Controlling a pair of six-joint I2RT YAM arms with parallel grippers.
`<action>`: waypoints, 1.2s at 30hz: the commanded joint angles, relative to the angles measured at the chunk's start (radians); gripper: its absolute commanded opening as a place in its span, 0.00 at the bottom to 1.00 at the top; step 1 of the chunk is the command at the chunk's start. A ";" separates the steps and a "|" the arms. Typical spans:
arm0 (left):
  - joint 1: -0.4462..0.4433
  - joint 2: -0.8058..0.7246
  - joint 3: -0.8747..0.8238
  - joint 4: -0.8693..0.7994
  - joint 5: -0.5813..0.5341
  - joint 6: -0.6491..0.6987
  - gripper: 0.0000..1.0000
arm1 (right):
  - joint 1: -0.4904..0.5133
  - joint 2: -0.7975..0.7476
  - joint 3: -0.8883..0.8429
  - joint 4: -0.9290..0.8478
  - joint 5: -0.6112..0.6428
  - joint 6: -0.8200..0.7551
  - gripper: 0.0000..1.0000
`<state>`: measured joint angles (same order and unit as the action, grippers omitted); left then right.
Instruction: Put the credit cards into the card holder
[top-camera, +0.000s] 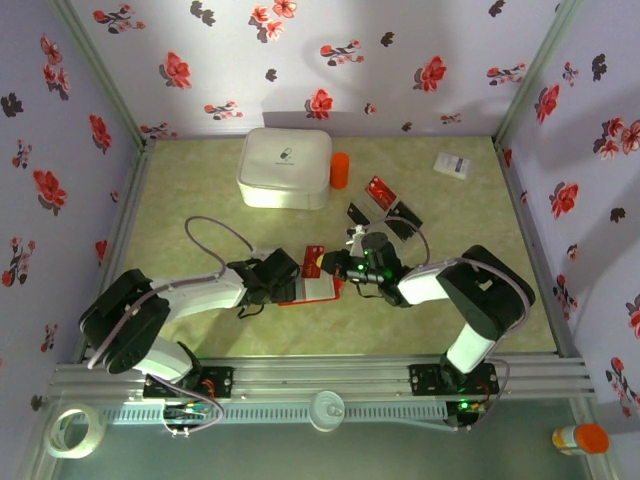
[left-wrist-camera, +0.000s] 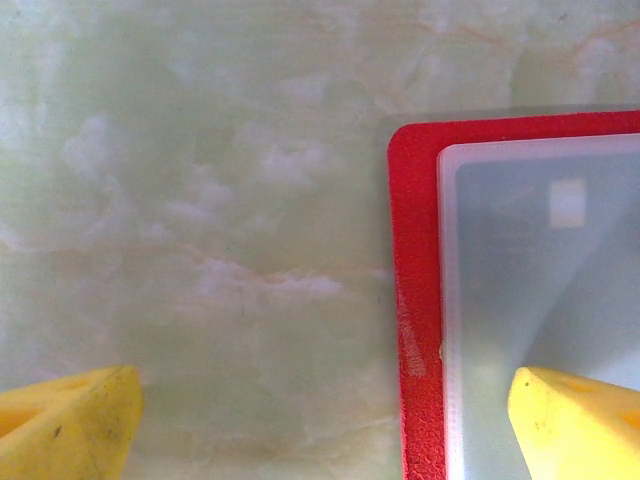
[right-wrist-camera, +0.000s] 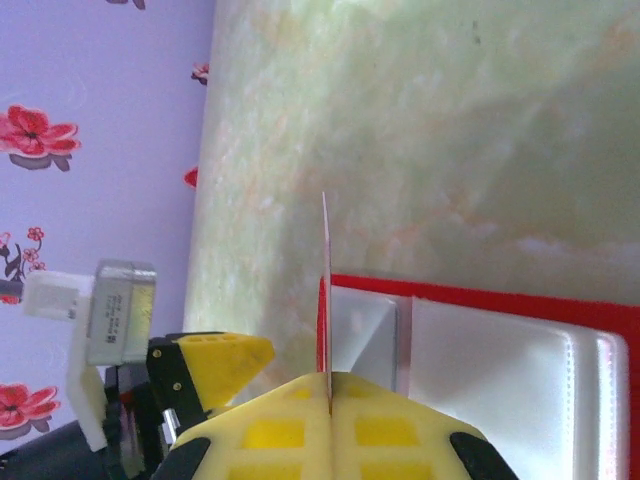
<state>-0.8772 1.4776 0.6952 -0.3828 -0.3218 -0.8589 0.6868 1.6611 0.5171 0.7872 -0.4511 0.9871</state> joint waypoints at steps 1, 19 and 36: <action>-0.007 -0.002 -0.035 -0.044 -0.020 -0.012 0.94 | -0.009 -0.014 0.007 -0.049 0.012 -0.040 0.00; -0.009 -0.016 -0.053 -0.042 -0.020 -0.022 0.94 | 0.016 0.101 -0.011 0.070 0.018 -0.025 0.00; -0.011 -0.014 -0.053 -0.041 -0.019 -0.025 0.94 | 0.025 0.154 -0.023 0.126 -0.020 -0.011 0.00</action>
<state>-0.8799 1.4609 0.6716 -0.3580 -0.3222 -0.8711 0.7013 1.7916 0.5068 0.8738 -0.4500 0.9768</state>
